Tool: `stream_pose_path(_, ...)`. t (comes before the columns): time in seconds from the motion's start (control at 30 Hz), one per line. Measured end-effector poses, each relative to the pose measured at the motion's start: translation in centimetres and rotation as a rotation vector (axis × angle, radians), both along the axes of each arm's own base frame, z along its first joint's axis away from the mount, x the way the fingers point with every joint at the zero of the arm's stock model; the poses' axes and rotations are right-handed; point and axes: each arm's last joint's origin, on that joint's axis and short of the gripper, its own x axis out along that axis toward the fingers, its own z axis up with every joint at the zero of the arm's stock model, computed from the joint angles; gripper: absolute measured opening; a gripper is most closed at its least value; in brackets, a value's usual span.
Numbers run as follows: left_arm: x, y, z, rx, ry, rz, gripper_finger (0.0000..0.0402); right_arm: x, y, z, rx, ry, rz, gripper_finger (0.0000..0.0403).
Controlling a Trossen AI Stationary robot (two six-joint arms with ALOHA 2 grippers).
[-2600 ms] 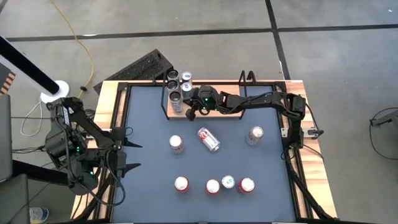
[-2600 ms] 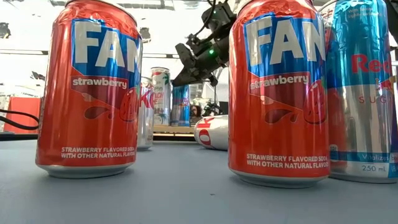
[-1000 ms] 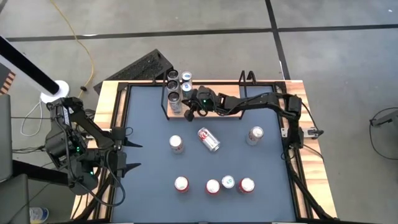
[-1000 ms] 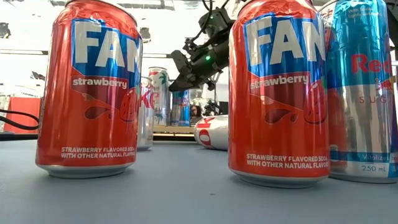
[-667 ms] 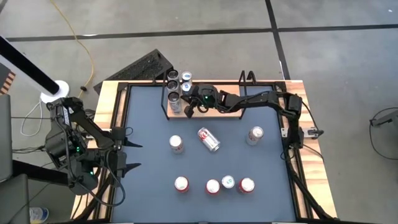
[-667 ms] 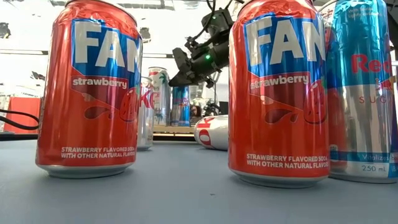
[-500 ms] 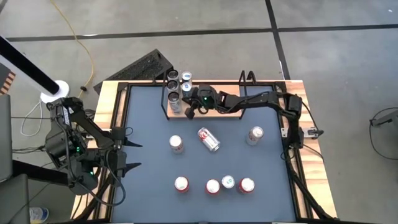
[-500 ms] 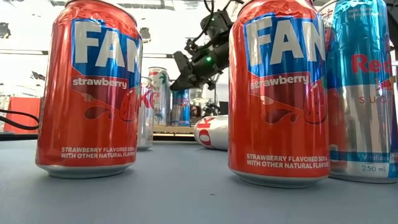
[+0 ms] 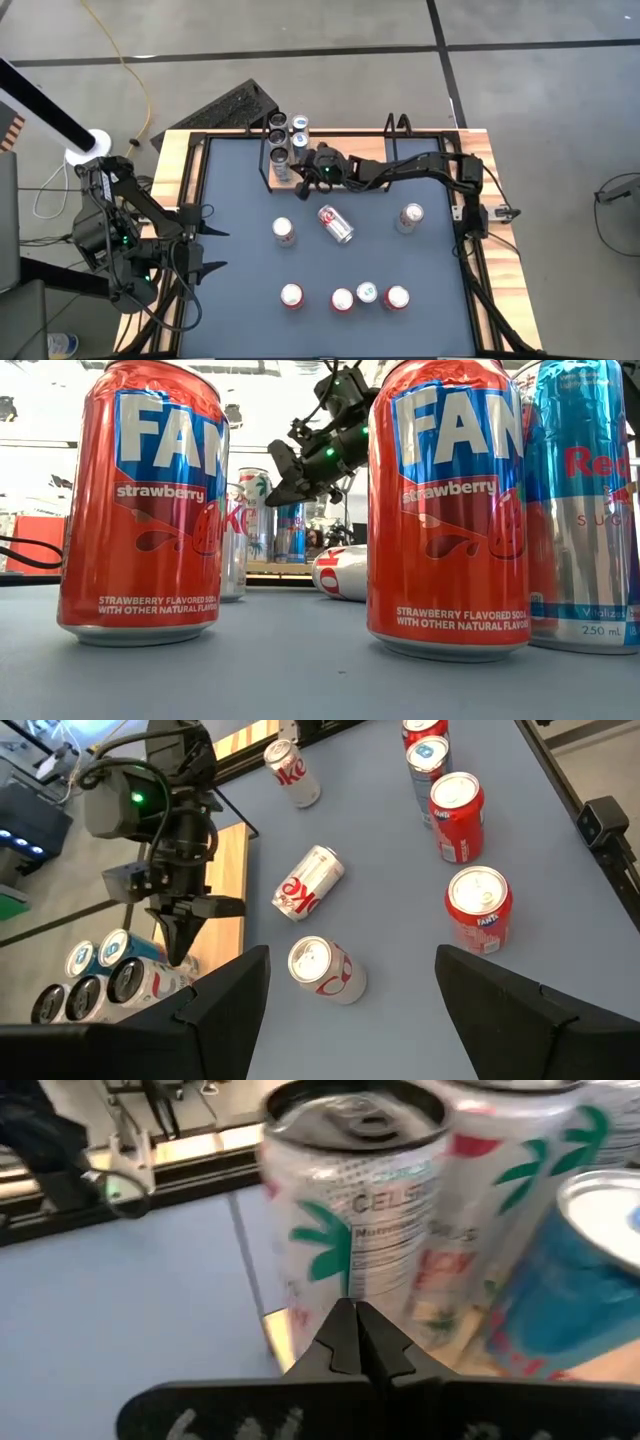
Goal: Place canned beverage on shelf
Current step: Put the white and pink soda can aligned with the other white and pink soda cans on the shelf
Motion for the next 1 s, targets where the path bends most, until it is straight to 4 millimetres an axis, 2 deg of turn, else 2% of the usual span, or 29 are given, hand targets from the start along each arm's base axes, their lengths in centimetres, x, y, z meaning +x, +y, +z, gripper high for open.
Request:
stream_pose_path(0.3,0.0,0.0,0.0,-0.001,0.000,0.000,0.0275,-0.3,-1.7,0.3,-0.006,-0.038,-0.037,0.0000)
stream_pose_path(0.67,0.0,0.0,0.0,-0.002,0.000,0.001,0.0275,-0.1,-0.2,-0.2,0.034,0.005,-0.038,0.0000)
stream_pose_path(1.0,0.0,0.0,0.0,0.002,-0.001,-0.001,0.0275,-0.1,-1.0,0.3,0.030,-0.051,0.002,0.0000)
